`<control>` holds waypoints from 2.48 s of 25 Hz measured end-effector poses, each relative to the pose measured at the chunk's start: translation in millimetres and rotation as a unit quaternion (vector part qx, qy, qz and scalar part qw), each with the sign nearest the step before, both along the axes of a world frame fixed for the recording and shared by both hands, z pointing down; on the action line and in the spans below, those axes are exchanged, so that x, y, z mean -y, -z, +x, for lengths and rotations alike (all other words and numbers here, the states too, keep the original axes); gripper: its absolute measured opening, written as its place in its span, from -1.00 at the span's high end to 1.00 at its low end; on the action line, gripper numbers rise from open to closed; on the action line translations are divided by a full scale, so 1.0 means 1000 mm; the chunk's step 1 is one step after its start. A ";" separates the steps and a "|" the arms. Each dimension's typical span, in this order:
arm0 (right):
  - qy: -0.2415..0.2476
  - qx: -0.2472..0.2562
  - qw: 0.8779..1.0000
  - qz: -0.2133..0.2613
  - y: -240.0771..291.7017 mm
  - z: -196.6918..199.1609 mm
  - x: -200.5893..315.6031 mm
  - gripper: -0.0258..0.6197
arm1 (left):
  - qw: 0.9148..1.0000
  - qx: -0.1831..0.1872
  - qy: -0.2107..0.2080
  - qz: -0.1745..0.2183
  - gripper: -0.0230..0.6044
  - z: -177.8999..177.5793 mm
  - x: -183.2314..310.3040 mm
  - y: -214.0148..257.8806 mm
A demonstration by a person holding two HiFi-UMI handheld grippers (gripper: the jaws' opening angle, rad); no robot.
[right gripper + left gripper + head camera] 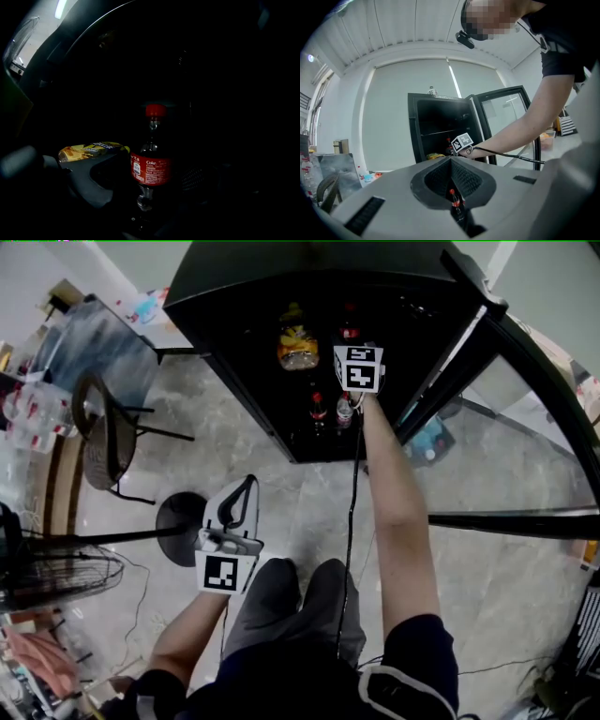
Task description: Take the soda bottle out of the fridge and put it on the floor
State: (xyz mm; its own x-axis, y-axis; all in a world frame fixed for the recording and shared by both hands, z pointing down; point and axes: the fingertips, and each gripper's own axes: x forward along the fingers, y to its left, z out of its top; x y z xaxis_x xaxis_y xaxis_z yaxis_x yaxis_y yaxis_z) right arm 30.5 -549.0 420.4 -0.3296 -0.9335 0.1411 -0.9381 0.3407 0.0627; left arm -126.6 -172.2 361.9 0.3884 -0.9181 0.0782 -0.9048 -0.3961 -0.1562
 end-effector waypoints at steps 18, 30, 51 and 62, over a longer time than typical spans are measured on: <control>-0.003 -0.001 1.000 0.004 0.002 0.001 -0.018 -0.03 | 1.000 -0.003 0.007 -0.002 0.85 -0.006 -0.004 -0.003; 0.020 -0.001 0.999 0.040 0.008 0.012 -0.084 -0.02 | 1.000 -0.001 0.003 0.000 0.85 -0.003 0.001 -0.009; 0.129 0.031 0.991 -0.008 -0.114 0.014 -0.290 -0.02 | 0.999 0.008 -0.037 0.001 0.85 0.026 0.014 -0.078; 0.139 0.014 0.988 -0.059 -0.306 0.027 -0.336 -0.02 | 0.998 0.021 -0.051 -0.002 0.85 0.021 0.021 -0.206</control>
State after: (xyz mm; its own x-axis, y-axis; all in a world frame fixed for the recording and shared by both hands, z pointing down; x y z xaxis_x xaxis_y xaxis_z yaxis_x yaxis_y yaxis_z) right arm 57.1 -212.7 726.3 -0.5761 -0.7842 0.2307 -0.8082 0.5887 -0.0169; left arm -105.1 -192.7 567.7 0.4756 -0.8739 0.1005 -0.8526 -0.4861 -0.1919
